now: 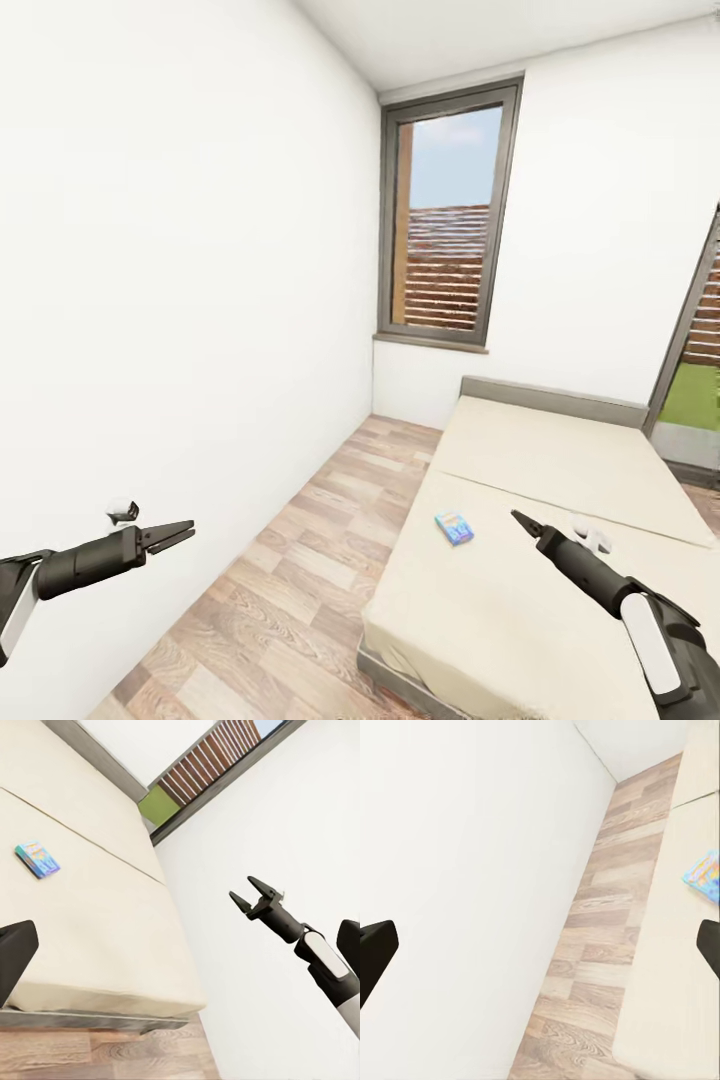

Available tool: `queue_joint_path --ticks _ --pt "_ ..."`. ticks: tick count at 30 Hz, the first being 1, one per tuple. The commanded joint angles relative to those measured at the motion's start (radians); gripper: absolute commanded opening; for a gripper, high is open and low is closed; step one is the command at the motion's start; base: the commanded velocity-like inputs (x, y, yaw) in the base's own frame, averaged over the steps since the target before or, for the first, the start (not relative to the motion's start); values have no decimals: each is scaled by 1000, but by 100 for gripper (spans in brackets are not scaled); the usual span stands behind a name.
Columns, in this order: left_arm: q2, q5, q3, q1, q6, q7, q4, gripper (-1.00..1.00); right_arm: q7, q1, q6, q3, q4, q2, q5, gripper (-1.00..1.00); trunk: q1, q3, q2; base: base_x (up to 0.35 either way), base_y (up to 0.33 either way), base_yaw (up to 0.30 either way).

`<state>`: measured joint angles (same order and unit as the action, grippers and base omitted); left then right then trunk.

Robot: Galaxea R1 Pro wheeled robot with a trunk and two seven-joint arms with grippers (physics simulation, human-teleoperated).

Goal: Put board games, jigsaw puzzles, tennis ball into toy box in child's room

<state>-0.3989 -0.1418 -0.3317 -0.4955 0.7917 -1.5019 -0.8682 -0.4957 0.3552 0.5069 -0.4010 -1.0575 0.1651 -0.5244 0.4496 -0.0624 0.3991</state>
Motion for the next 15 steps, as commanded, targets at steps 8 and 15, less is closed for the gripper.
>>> queue_joint_path --ticks 8,15 --pt "-1 1 -1 0 -4 -3 0 100 -1 1 9 -2 1 4 -24 100 0 11 1 0 0 -184" --pt "-3 1 -1 0 -32 -3 1 100 -1 1 9 -2 2 5 -28 100 0 20 1 0 0 -187"
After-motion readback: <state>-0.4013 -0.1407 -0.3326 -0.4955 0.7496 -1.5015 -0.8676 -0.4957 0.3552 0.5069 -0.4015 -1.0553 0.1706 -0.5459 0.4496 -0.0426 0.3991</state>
